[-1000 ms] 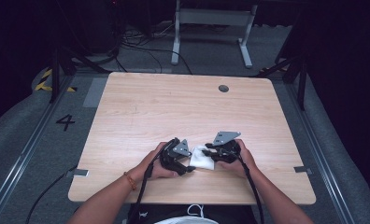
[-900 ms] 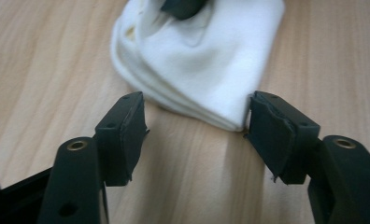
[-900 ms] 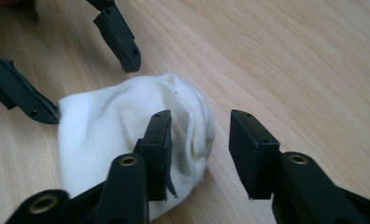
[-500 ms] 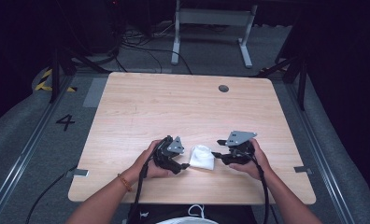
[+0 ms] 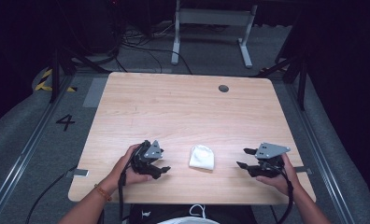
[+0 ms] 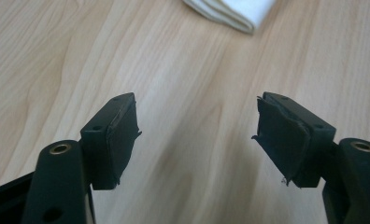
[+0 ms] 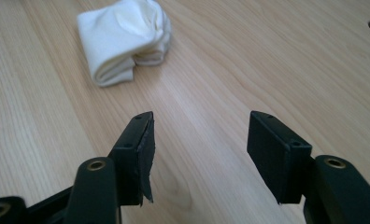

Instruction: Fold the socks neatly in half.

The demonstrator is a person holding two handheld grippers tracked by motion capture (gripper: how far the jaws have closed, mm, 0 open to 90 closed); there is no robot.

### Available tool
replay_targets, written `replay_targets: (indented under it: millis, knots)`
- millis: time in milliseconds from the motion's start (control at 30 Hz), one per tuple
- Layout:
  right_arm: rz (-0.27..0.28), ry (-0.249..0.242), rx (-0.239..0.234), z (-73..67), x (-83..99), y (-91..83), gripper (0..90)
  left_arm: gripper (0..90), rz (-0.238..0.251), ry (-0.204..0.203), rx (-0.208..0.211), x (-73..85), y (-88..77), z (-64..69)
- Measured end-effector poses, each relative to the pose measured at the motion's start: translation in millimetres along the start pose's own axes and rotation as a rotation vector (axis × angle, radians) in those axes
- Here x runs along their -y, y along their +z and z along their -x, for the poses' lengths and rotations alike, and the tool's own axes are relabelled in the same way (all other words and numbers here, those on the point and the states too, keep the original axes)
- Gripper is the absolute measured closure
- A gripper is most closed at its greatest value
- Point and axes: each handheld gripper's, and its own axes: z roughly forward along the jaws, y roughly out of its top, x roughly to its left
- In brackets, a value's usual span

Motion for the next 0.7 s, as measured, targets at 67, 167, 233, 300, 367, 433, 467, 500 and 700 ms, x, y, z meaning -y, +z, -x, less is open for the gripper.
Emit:
replay_targets:
  millis: [67, 167, 233, 300, 367, 433, 467, 500, 700]
  knots:
    - [-0.009, 0.029, -0.009, 3.5, 11.6, -8.9, 41.5, 29.5, 0.005, -0.02, -0.001, 8.1, -6.0, -0.8]
    - [-0.012, 0.064, 0.015, 8.3, 28.4, -21.1, 40.6, 29.4, 0.011, -0.051, 0.0, 20.5, -13.8, -3.4]
    - [-0.012, 0.096, 0.037, 13.5, 45.4, -30.5, 39.7, 29.0, 0.005, -0.064, -0.001, 27.6, -17.7, -4.6]
    - [-0.013, 0.144, 0.054, 19.9, 64.1, -39.3, 39.6, 28.0, -0.005, -0.085, -0.018, 35.8, -24.1, -6.9]
    - [-0.006, 0.183, 0.076, 24.9, 77.4, -45.4, 39.3, 27.9, -0.005, -0.103, -0.027, 41.2, -29.2, -7.7]
    - [0.011, 0.229, 0.101, 29.0, 91.3, -51.9, 39.0, 27.4, -0.008, -0.112, -0.043, 46.9, -36.3, -8.1]
    - [0.013, 0.238, 0.108, 30.1, 95.1, -53.4, 38.3, 27.2, -0.004, -0.115, -0.054, 50.0, -39.4, -8.6]
    - [0.016, 0.254, 0.114, 31.0, 98.9, -54.3, 37.6, 27.1, -0.004, -0.118, -0.063, 52.5, -42.1, -9.5]
    - [0.013, 0.274, 0.111, 33.1, 106.1, -48.7, 35.6, 26.8, 0.004, -0.192, -0.091, 77.0, -54.0, -19.8]
